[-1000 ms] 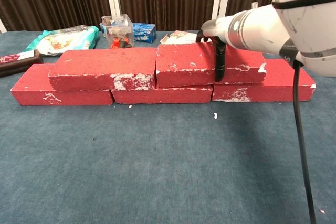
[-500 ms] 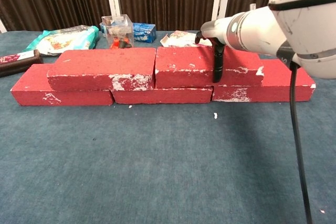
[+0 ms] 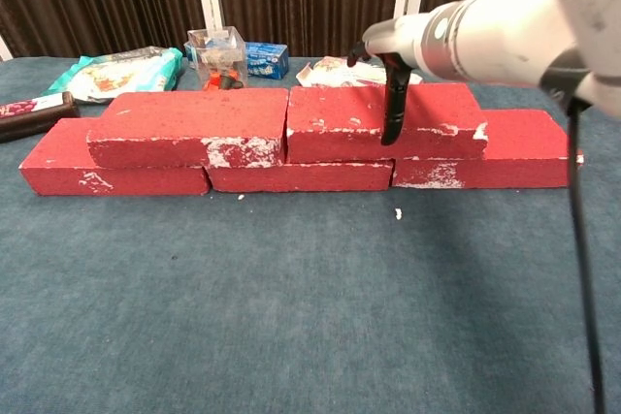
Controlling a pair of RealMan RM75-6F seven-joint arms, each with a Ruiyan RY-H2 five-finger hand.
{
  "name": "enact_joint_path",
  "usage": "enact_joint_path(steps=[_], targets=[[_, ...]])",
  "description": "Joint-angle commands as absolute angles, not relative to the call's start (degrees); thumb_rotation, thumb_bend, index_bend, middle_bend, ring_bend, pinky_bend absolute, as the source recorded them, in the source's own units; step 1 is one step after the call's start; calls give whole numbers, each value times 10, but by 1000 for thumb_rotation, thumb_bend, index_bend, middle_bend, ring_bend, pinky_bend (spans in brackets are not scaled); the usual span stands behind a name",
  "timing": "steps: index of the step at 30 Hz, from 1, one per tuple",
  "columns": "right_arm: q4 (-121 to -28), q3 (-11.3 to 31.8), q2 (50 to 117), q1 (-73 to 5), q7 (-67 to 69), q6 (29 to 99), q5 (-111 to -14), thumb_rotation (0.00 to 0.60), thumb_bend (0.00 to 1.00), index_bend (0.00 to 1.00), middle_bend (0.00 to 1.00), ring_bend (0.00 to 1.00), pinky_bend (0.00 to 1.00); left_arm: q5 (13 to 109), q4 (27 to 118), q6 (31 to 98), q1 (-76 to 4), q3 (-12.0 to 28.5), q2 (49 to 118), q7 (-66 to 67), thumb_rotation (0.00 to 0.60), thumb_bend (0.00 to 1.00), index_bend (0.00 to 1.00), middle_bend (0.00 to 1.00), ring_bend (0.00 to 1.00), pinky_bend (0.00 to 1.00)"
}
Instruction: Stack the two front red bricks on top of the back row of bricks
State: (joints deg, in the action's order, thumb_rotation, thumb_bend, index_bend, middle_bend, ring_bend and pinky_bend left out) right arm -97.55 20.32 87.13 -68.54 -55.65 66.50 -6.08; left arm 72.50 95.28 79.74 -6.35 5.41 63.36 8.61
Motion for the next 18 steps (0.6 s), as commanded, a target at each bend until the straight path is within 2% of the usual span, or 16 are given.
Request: enact_joint_path(steps=[1,3,6,8,11,14,18], targets=[[-1110,199,793,-637,-512,730,-162,600,0,163,74,0,0,729,950,797,-65,54,634,84,600,198,0,0,0,0],[-1175,157,759,-600,-503,787,-263,600,0,160,75,0,0,738,945,798,-67,54,635,77,600,199,0,0,0,0],[-1246,68,728,-523,-466,865,-444,600,0,152,76,0,0,754,934,801,-68,52,638,55,600,200,0,0,0,0],[-1255,-16,718,-459,-431,914,-591,600,0,147,74,0,0,754,928,802,-67,53,640,55,600,200,0,0,0,1],[-1207,-124,718,-364,-382,983,-762,600,0,142,72,0,0,751,926,803,-67,54,640,52,600,198,0,0,0,1],[-1119,-171,736,-284,-313,1042,-845,600,0,145,72,0,0,754,924,807,-66,56,640,49,600,199,0,0,0,1],[-996,-182,760,-212,-219,1077,-876,600,0,152,73,0,0,761,917,811,-65,56,640,36,600,202,0,0,0,0]])
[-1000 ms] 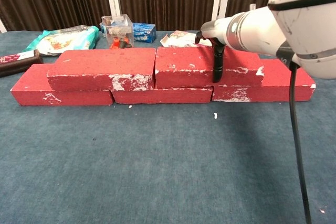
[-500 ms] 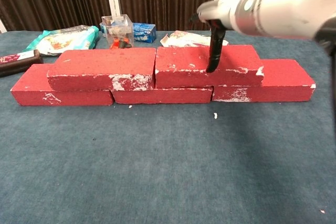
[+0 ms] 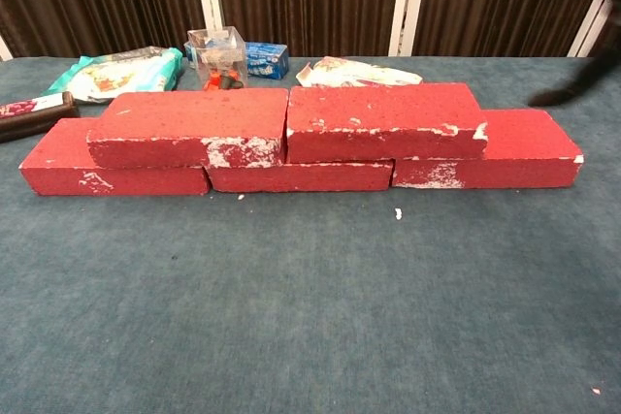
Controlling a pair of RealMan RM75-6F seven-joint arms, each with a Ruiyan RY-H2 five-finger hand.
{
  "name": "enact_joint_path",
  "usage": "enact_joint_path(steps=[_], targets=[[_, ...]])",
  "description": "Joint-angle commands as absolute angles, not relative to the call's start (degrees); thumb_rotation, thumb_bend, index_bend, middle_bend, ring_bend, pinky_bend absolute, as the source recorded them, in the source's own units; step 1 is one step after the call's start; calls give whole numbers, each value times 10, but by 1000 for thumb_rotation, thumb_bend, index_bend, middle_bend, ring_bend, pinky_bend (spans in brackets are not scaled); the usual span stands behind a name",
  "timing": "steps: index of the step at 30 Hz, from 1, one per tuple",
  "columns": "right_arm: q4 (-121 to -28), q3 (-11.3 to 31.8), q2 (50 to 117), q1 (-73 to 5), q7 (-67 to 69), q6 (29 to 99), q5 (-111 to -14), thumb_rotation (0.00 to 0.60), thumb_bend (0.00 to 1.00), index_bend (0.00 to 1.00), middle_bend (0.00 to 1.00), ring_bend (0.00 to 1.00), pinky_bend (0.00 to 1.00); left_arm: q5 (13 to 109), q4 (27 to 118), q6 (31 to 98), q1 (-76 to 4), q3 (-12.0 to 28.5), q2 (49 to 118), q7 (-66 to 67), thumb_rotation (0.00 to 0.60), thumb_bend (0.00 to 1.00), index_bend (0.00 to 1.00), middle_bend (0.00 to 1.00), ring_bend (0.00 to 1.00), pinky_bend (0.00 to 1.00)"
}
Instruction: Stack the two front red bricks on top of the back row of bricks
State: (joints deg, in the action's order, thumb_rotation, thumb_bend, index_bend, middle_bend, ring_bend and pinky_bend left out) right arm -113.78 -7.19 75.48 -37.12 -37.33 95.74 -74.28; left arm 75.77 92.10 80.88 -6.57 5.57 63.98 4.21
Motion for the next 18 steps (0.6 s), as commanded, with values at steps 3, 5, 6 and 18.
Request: enact_joint_path(steps=[3,5,6,18], targets=[[-927,-160,781,-169,-172,1095,-860,600,0,151,73,0,0,769,908,813,-66,56,641,30,600,225,0,0,0,0],[-897,-141,786,-148,-142,1095,-842,600,0,150,73,0,0,774,904,817,-66,56,643,28,600,229,0,0,0,0],[-888,-132,787,-141,-133,1093,-833,600,0,150,73,0,0,776,903,818,-66,55,644,29,600,228,0,0,0,0],[-921,-64,743,-98,-108,1044,-791,600,0,149,72,0,0,782,906,815,-68,50,647,46,600,231,0,0,0,0]])
